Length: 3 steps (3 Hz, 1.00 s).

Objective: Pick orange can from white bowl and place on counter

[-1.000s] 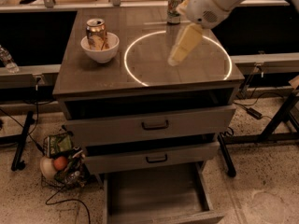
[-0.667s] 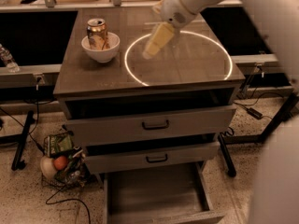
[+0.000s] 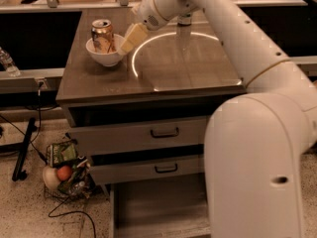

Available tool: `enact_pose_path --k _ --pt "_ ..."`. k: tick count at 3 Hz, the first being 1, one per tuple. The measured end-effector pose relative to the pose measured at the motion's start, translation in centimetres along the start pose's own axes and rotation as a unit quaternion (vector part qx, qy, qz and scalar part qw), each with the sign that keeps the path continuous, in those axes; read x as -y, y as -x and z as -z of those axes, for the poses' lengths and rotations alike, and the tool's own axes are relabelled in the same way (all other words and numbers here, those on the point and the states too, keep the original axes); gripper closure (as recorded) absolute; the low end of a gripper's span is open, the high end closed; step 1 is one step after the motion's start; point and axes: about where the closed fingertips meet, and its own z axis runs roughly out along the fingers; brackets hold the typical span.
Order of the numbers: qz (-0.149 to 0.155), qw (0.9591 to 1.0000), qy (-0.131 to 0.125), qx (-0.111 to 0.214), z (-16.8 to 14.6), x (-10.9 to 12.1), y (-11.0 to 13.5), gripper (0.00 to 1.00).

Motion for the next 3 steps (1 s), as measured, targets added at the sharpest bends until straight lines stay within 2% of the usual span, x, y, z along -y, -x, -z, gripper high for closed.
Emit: enact_pose_path --k 1,3 --pt "-0.021 0.9993 0.018 0.027 -2.7 0.2 1.1 0.0" --pt "-0.048 0.9941 0.076 0.06 -5.2 -1.6 4.9 0.0"
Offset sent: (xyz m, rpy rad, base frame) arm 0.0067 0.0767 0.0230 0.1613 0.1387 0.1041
